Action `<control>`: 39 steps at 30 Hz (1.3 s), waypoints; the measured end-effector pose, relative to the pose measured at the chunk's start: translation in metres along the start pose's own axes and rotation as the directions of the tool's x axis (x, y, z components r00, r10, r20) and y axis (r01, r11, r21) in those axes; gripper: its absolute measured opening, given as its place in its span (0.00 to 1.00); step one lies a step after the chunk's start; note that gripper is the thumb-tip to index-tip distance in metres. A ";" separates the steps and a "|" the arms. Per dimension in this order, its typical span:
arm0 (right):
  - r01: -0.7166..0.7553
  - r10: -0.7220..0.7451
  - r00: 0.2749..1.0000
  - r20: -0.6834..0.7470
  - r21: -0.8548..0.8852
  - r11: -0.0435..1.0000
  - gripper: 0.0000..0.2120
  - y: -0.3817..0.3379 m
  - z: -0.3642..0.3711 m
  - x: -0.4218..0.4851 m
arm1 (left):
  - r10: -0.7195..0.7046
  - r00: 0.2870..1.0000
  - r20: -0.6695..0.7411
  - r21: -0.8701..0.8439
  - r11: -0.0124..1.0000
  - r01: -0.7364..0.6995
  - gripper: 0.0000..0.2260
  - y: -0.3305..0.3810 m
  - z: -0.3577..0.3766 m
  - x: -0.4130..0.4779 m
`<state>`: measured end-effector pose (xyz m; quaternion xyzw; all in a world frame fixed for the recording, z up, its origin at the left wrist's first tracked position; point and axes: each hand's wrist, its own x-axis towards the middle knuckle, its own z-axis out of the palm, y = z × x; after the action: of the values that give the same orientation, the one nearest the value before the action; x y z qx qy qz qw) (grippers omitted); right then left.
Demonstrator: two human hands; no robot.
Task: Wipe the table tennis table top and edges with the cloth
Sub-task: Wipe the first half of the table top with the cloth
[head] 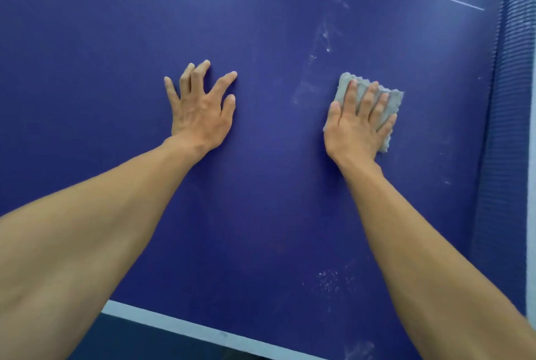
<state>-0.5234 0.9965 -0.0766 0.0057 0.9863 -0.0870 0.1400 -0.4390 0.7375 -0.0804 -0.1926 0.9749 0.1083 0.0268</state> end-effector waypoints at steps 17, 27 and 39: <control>-0.126 0.127 0.992 -0.014 0.084 0.989 0.30 -0.046 -0.010 0.057 | -0.029 0.998 0.048 0.042 0.999 0.027 0.25 0.005 0.006 0.006; 0.562 -0.559 0.827 0.061 -0.102 0.821 0.29 -0.106 0.010 0.048 | -0.038 0.997 0.064 0.031 0.999 0.036 0.24 0.005 0.002 0.008; 0.154 -0.155 0.988 -0.019 -0.037 0.987 0.28 -0.125 -0.051 0.225 | -0.023 0.996 0.085 0.059 0.998 0.018 0.25 0.005 0.001 0.009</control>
<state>-0.7581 0.8790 -0.0696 -0.0722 0.9866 -0.0801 0.1222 -0.4494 0.7390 -0.0809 -0.1970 0.9735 0.0877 0.0755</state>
